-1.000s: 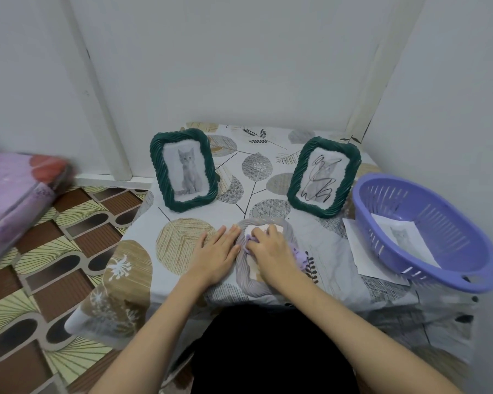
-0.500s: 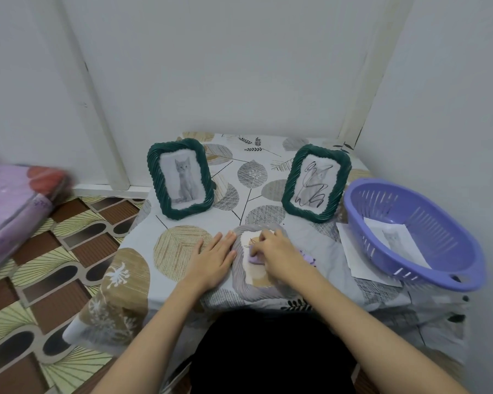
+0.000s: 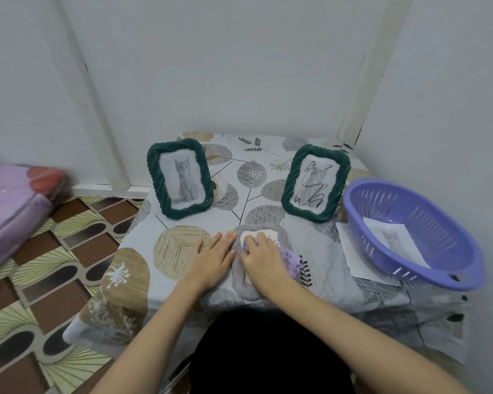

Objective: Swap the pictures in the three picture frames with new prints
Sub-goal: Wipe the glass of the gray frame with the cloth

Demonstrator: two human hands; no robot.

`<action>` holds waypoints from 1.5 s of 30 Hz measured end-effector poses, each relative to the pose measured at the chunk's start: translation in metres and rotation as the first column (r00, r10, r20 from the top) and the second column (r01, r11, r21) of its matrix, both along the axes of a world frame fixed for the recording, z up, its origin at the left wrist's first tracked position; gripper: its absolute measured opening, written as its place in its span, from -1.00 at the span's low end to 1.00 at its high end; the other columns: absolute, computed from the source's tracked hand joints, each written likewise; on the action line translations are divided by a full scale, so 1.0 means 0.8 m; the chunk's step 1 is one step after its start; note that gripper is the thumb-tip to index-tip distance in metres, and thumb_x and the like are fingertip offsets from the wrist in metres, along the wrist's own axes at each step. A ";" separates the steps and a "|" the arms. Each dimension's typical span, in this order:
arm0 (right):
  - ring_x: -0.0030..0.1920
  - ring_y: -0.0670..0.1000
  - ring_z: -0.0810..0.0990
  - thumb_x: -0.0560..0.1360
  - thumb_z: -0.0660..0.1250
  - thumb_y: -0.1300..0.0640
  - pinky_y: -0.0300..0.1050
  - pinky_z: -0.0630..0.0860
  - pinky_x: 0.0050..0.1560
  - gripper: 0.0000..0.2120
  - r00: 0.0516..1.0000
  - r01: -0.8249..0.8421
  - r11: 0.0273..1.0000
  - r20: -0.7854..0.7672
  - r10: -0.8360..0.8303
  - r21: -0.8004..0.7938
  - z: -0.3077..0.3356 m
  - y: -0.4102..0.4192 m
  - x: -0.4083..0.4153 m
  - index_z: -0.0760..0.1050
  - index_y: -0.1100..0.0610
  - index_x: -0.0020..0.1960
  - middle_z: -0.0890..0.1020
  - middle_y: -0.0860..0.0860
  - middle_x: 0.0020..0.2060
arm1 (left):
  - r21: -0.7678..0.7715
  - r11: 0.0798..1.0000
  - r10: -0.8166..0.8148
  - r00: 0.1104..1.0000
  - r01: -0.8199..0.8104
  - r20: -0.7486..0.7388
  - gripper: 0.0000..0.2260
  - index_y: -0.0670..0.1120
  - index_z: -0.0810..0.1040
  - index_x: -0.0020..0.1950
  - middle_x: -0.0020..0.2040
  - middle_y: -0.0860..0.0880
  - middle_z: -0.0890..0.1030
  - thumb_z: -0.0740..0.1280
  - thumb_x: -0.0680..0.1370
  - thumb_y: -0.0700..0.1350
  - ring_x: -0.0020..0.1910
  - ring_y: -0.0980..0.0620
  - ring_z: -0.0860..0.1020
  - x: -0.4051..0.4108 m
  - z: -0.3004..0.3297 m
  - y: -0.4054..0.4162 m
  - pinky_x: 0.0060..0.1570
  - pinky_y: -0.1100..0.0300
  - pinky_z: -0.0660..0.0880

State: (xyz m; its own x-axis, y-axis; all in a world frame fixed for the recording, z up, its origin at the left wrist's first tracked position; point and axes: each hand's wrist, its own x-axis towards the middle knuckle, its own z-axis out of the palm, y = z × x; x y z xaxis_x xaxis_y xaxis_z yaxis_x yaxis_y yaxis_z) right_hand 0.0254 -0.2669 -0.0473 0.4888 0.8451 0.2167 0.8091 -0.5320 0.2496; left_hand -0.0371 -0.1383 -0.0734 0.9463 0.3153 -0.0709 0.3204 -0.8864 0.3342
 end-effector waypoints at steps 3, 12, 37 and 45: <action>-0.23 0.06 0.33 0.27 0.08 0.23 -0.15 0.41 -0.36 -0.73 0.999 -0.050 0.999 0.017 0.050 0.009 -0.003 -0.008 0.003 0.55 0.14 -0.40 0.55 0.05 -0.34 | -0.002 1.000 0.001 1.000 -0.001 0.005 -0.57 0.13 -0.02 0.51 0.52 0.19 0.01 -0.07 0.64 0.08 0.51 0.19 -0.05 0.000 -0.001 -0.001 0.46 0.02 -0.17; -0.34 0.04 0.51 0.27 0.06 0.21 -0.15 0.42 -0.37 -0.71 0.983 -0.165 0.984 0.071 0.169 -0.066 0.007 -0.017 0.011 0.55 0.09 -0.39 0.54 0.02 -0.34 | 0.007 1.000 -0.003 1.000 0.003 0.006 -0.57 0.14 -0.04 0.51 0.53 0.19 0.00 -0.08 0.64 0.08 0.50 0.19 -0.06 0.001 -0.002 -0.001 0.45 0.02 -0.18; -0.31 0.08 0.54 0.15 0.52 0.12 -0.19 0.47 -0.39 -0.87 0.994 -0.058 0.995 -0.092 0.066 0.086 -0.001 -0.014 0.014 0.57 0.06 -0.37 0.56 0.02 -0.30 | 0.014 1.000 0.000 1.000 0.000 -0.003 -0.57 0.14 -0.04 0.51 0.52 0.20 0.00 -0.08 0.64 0.08 0.50 0.20 -0.06 0.001 -0.001 -0.001 0.46 0.02 -0.16; -0.30 0.07 0.50 0.33 0.29 0.10 -0.17 0.52 -0.41 -0.89 0.957 -0.242 0.953 -0.115 0.265 0.185 -0.009 -0.055 0.011 0.59 0.00 -0.31 0.56 0.00 -0.27 | 0.008 1.000 -0.006 1.000 0.006 -0.007 -0.57 0.12 -0.05 0.51 0.53 0.19 0.00 -0.08 0.64 0.08 0.50 0.19 -0.06 0.000 0.000 0.000 0.46 0.02 -0.18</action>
State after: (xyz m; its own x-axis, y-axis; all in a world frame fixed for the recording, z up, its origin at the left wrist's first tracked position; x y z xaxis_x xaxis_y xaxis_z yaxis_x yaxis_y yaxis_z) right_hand 0.0340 -0.3112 -0.0547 0.2977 0.9024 0.3115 0.9428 -0.3292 0.0527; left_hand -0.0371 -0.1385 -0.0735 0.9478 0.3101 -0.0747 0.3171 -0.8911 0.3246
